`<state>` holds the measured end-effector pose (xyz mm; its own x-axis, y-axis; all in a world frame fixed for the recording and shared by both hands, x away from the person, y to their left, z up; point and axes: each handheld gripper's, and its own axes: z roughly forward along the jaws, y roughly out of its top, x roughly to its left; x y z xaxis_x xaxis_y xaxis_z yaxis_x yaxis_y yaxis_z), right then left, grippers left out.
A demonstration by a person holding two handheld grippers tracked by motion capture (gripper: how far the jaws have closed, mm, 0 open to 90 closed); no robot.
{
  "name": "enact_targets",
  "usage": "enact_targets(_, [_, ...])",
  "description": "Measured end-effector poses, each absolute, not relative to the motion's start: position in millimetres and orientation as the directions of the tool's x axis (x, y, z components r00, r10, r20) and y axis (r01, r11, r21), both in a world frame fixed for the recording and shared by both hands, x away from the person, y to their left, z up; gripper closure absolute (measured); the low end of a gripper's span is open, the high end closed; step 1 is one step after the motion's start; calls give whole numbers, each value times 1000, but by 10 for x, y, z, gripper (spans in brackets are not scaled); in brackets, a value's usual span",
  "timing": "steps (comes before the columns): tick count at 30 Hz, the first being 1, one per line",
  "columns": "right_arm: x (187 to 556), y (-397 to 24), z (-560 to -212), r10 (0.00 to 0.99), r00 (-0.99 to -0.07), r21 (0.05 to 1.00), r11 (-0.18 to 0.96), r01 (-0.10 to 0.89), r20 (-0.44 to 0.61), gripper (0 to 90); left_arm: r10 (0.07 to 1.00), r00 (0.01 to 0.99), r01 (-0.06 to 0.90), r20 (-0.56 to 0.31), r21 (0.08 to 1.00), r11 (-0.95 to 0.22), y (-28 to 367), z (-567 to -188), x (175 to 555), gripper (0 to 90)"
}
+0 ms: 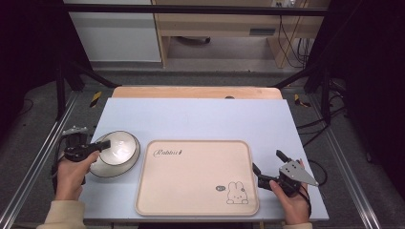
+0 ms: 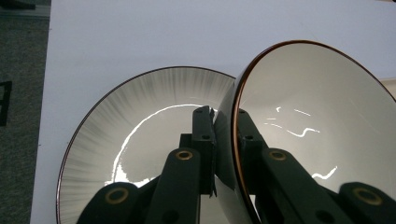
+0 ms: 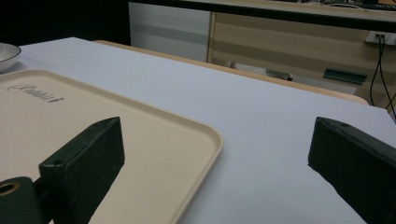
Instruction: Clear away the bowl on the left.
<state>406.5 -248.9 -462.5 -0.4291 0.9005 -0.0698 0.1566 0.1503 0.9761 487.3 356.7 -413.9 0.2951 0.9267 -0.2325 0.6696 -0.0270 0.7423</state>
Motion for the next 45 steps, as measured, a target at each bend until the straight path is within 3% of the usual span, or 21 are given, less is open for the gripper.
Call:
enact_targets(12, [4060,-2486,-4620,900,-430,978,148,149,-71,38,915,339,652,-219,756,-61,3427,-4045,4839,819])
enact_targets(45, [4052,-2494,-4608,900,-430,979,146,142,-72,39,831,519,638,-202,738,-219,2584,-4096,4840,819])
